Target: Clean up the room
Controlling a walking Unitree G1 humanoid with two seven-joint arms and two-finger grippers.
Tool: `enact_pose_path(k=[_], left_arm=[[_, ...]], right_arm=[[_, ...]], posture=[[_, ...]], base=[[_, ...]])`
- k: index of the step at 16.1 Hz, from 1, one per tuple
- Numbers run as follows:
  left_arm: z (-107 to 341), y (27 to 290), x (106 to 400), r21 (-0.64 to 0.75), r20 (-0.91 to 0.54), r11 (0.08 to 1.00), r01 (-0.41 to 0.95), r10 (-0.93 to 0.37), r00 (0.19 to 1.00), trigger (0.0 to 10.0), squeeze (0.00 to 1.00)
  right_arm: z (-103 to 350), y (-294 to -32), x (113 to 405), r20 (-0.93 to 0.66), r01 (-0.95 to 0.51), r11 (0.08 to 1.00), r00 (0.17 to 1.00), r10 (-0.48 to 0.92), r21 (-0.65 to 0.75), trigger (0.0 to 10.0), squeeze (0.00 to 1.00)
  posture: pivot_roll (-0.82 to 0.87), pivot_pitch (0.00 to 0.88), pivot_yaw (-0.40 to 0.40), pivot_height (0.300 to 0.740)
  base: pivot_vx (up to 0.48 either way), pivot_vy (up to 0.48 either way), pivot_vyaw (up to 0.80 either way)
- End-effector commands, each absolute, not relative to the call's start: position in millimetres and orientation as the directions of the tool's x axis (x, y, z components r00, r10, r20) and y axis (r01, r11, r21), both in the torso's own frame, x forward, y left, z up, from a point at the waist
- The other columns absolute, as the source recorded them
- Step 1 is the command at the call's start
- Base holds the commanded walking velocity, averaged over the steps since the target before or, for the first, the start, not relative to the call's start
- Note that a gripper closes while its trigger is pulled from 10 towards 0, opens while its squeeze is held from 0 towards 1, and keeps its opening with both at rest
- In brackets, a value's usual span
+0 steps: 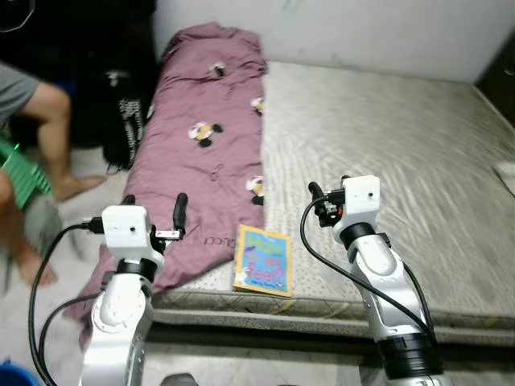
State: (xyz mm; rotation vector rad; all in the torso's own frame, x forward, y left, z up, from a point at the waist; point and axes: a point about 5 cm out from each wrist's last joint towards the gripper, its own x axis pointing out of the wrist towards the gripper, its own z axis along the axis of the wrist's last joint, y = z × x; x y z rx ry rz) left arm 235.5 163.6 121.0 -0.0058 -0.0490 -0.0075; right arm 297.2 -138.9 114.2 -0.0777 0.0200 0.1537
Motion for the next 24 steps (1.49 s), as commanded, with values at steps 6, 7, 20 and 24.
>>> enact_pose_path(k=[6, 7, 20, 24], left_arm=[[124, 160, 235, -0.019, 0.058, 1.000, 0.022, -0.021, 0.998, 10.0, 0.00], [122, 160, 235, -0.010, 0.046, 1.000, 0.013, -0.012, 0.999, 10.0, 0.00], [129, 171, 230, -0.024, 0.048, 0.997, -0.076, 0.077, 0.996, 10.0, 0.00], [123, 173, 225, -0.030, -0.008, 0.996, -0.088, 0.088, 0.996, 10.0, 0.00]], right_arm=[[115, -142, 298, -0.033, -0.143, 0.987, 0.989, 0.141, -0.076, 10.0, 0.00], [115, -142, 299, -0.035, -0.142, 0.987, 0.990, 0.139, -0.076, 10.0, 0.00], [111, -142, 301, -0.068, -0.139, 0.987, 0.989, 0.134, -0.079, 10.0, 0.00], [109, -137, 301, -0.090, -0.155, 0.984, 0.985, 0.147, -0.087, 10.0, 0.00]], posture=[[-0.04, 0.006, -0.083, 0.740], [-0.04, 0.009, -0.084, 0.740], [-0.03, 0.039, -0.084, 0.740], [-0.03, 0.060, -0.071, 0.740]], base=[[0.275, 0.000, 0.00], [0.000, 0.000, 0.00], [0.000, 0.000, -0.62], [0.000, 0.000, -0.80]])
